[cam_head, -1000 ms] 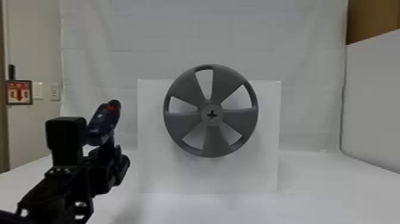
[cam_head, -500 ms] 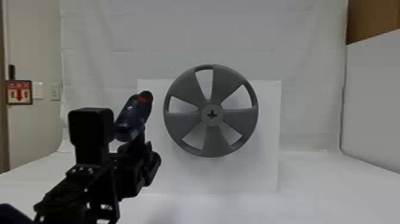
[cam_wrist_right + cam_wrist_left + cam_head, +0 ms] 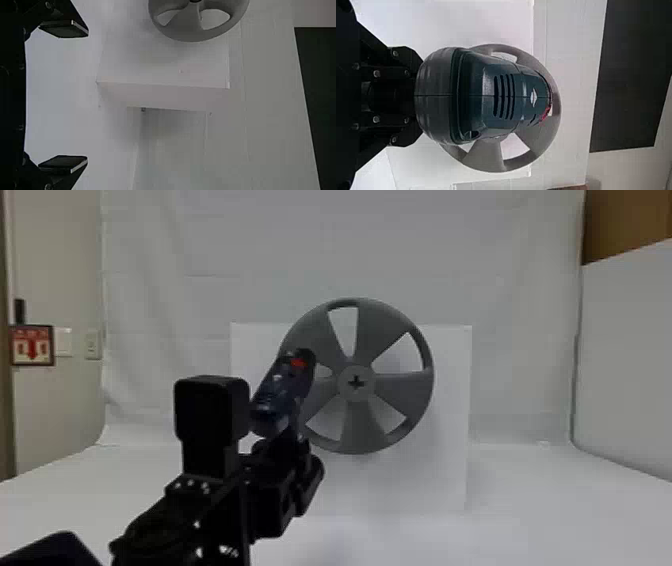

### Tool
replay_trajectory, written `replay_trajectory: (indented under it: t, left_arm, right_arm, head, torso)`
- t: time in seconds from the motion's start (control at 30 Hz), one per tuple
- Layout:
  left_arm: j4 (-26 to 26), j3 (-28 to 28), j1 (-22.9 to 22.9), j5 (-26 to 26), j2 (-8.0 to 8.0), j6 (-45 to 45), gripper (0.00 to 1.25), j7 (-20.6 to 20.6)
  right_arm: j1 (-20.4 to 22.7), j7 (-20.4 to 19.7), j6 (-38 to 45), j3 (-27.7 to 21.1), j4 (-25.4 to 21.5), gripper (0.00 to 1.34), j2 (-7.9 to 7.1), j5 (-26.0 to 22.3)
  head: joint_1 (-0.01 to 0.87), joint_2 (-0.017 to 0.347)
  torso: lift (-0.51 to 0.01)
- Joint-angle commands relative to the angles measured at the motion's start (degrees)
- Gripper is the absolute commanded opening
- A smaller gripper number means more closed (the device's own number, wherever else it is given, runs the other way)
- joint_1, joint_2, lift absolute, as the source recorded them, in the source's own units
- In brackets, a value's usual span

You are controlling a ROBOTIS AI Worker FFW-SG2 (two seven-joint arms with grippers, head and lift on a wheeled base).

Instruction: Grasp the drill and bring into the middle of wheel

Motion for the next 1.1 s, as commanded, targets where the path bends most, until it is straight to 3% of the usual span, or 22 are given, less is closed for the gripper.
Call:
replay_trajectory:
  t: [0.0,0.27,0.4,1.07]
  left_arm:
    - [0.0,-2.2,-0.9,0.4,0.35,0.0,0.05,0.0]
    - [0.7,-5.2,-1.9,0.3,-0.18,0.0,0.05,4.7]
    - [2.6,-5.7,-2.7,0.9,-1.23,-0.2,0.05,4.7]
    - [10.6,-6.7,-6.1,2.9,-3.43,-1.4,0.05,4.2]
  right_arm:
    - [0.0,0.0,0.2,0.1,0.0,1.16,0.10,0.4]
    - [-0.2,0.0,0.4,0.7,0.0,1.16,0.10,1.0]
    - [-0.4,0.0,0.5,1.1,0.0,1.16,0.10,1.3]
    - [-0.4,0.0,1.0,1.6,0.0,1.16,-0.16,1.5]
  head:
    - [0.054,0.031]
    - [0.054,0.031]
    - [0.054,0.031]
    - [0.054,0.031]
  torso:
    - [-0.403]
    - [-0.403]
    - [-0.403]
    - [-0.403]
